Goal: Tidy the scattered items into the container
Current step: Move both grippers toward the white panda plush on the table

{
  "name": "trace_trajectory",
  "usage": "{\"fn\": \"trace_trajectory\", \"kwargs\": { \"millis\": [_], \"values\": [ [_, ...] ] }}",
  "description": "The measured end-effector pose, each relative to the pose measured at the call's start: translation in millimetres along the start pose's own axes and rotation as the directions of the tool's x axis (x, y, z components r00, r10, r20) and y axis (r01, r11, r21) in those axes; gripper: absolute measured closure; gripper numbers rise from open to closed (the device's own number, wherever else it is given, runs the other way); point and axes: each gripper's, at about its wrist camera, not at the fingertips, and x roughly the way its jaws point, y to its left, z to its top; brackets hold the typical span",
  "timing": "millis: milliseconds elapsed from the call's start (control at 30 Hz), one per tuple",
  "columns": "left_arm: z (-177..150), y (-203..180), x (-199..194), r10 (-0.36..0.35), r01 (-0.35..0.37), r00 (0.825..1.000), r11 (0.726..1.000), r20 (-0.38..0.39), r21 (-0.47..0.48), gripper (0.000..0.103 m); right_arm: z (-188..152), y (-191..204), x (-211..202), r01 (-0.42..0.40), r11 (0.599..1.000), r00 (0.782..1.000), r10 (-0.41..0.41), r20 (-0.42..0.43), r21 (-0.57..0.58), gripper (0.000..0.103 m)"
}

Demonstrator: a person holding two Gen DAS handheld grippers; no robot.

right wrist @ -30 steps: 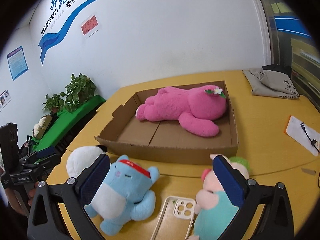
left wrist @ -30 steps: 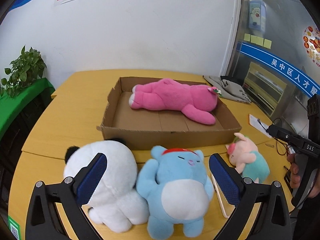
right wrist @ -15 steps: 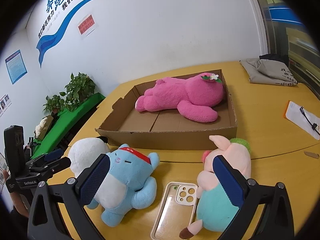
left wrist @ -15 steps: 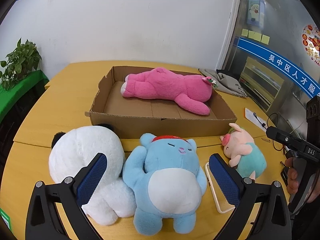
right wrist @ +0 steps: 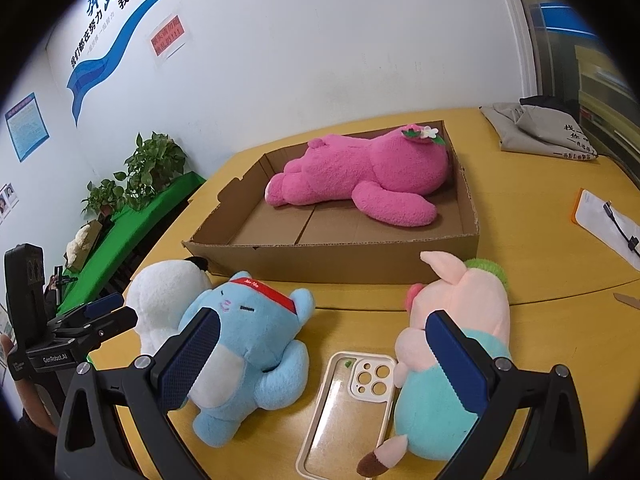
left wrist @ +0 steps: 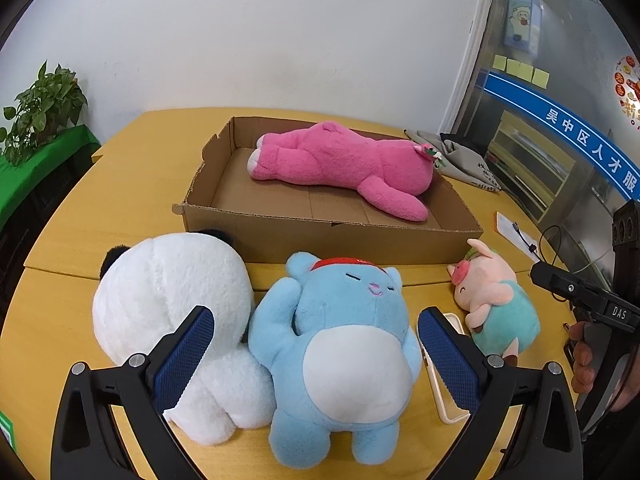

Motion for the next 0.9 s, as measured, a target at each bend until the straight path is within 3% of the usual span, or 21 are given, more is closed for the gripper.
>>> {"fn": "trace_trajectory", "kwargs": {
  "millis": [900],
  "values": [
    [-15,22,-4,0.012,-0.012,1.000,0.998,-0.012,-0.055,0.000,-11,7,8,0.003,1.000,0.999,-0.003,-0.037,-0.019,0.000]
  ]
}}
